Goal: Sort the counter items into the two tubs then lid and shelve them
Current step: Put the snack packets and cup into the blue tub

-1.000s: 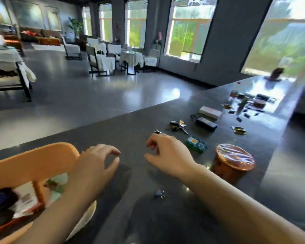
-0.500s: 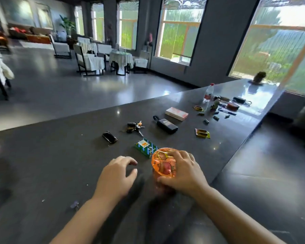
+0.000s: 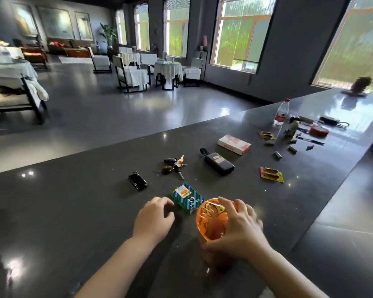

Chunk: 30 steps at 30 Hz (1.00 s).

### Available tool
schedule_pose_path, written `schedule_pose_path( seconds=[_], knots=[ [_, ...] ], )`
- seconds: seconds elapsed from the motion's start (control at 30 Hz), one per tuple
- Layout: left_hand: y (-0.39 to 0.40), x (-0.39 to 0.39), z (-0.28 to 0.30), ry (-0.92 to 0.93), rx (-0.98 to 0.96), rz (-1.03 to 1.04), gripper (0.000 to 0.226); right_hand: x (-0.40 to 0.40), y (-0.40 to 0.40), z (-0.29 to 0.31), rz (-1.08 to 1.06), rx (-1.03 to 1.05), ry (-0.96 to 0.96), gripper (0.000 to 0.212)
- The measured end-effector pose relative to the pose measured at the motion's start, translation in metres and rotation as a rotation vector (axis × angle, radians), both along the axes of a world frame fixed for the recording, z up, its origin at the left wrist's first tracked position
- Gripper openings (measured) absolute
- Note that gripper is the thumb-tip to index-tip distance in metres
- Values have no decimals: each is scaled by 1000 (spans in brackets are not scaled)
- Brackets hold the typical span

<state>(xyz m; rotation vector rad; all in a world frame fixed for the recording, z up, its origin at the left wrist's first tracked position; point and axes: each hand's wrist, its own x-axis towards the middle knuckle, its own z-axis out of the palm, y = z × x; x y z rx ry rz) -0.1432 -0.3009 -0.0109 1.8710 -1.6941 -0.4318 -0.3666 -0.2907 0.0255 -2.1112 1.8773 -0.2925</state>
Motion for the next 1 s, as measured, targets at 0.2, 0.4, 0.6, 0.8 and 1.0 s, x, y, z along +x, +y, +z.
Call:
schedule_pose_path(
  seconds=[0.2,0.4,0.6,0.8,1.0],
  knots=[
    [-63,-32,-28,-60,118,1,63,-21,-32,14,-61,-27,38,108],
    [-104,-46,-45,-183,348,12,118,-30,-69,20,1,-27,65,108],
    [-79,-35,-43,-81,179,201,104,-12,-104,37,179,-109,65,108],
    [26,34,-16,-85,-31,533,100,80,-94,52,526,-179,-26,105],
    [178,96,24,-111,-135,844,102,193,3,55,875,-100,-46,108]
  ],
)
